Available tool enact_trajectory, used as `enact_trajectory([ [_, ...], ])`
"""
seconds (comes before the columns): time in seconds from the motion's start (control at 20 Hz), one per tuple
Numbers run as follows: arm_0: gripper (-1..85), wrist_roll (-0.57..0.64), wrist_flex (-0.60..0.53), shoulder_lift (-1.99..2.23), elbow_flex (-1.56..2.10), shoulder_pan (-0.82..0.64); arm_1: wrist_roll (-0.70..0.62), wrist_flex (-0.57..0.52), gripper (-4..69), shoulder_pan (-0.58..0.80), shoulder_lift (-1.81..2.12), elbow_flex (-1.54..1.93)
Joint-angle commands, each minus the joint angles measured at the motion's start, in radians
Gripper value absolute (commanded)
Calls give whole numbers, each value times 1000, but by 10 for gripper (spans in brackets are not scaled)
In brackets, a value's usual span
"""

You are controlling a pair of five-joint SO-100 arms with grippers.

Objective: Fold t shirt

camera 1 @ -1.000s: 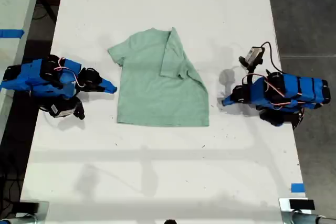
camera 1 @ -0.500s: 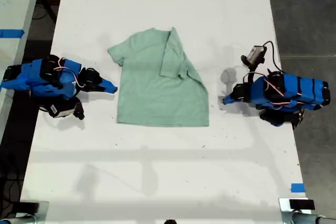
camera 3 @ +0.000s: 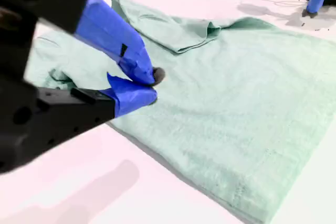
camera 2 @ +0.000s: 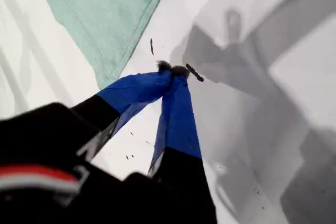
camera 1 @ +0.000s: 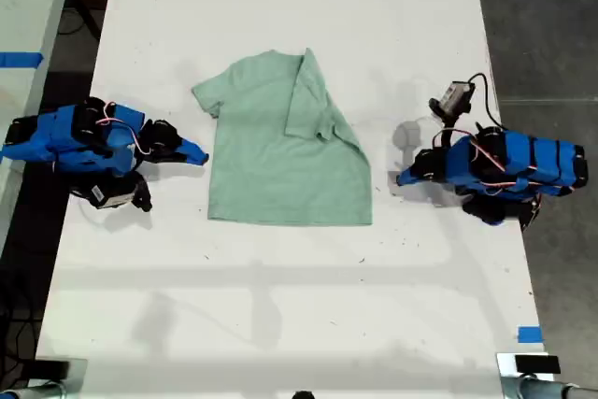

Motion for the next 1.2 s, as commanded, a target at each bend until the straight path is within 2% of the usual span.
enact_trajectory([
  [0.0,-2,-12,-11,9,11,-20,0,3,-8,11,14,26],
  [0.25,-2,-5,-6,8,15,-63,2,2,-8,9,14,28],
  [0.35,-2,9,-26,8,-66,-32,2,-5,-8,5,14,28],
  [0.45,-2,71,-43,8,-109,-78,2,-5,-8,5,14,28],
  [0.55,-2,222,-72,8,-43,-179,5,-5,-8,3,14,28],
  [0.6,-2,210,-83,6,12,-218,8,-5,-8,2,14,29],
  [0.65,-2,218,-71,6,-20,-166,9,-5,-8,2,14,29],
  [0.75,-2,206,-121,8,3,-71,11,-3,-8,2,14,29],
  [1.15,-2,183,-106,8,8,-97,14,-2,-8,5,14,31],
])
